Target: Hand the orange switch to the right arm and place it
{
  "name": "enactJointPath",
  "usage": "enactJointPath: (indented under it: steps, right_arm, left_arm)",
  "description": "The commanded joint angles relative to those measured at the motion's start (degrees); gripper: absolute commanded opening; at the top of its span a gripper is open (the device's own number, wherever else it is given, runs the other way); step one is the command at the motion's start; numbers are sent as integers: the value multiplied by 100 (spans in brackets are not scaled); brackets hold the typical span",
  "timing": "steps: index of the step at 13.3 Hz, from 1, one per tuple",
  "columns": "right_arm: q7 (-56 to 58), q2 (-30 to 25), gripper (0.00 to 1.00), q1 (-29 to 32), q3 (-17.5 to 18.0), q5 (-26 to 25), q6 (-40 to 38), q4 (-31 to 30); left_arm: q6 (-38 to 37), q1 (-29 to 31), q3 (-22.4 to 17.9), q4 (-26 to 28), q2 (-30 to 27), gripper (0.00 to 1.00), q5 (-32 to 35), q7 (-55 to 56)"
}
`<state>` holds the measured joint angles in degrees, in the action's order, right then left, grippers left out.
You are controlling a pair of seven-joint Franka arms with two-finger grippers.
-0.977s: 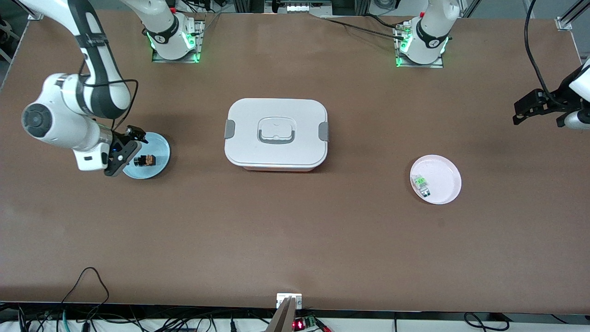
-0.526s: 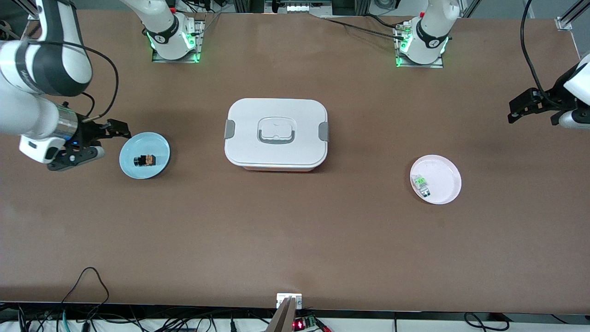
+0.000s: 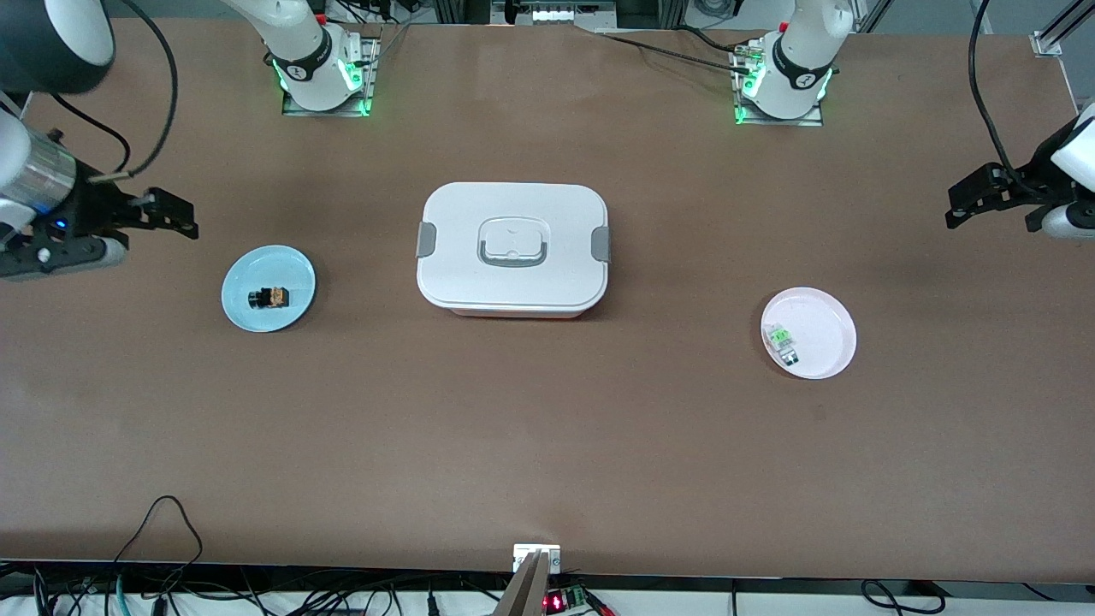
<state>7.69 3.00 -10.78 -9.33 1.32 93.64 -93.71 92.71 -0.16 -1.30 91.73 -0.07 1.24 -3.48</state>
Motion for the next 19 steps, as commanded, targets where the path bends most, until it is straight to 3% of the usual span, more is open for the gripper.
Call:
enactJointPath:
  steps: [1, 4, 8, 19]
  right_arm:
    - [-442, -456, 100, -12, 19, -44, -161, 2]
    - [-1708, -633, 100, -21, 54, -97, -530, 308]
    - [-1745, -599, 100, -21, 46, -219, -689, 669]
    - [-1226, -581, 100, -30, 116, -211, -777, 688]
  left_arm:
    - [-113, 94, -46, -471, 165, 100, -71, 31]
    - [-87, 174, 6, -481, 200, 100, -10, 40]
    - [-96, 121, 50, -568, 261, 100, -9, 66]
    - [-113, 121, 42, -595, 253, 100, -80, 49]
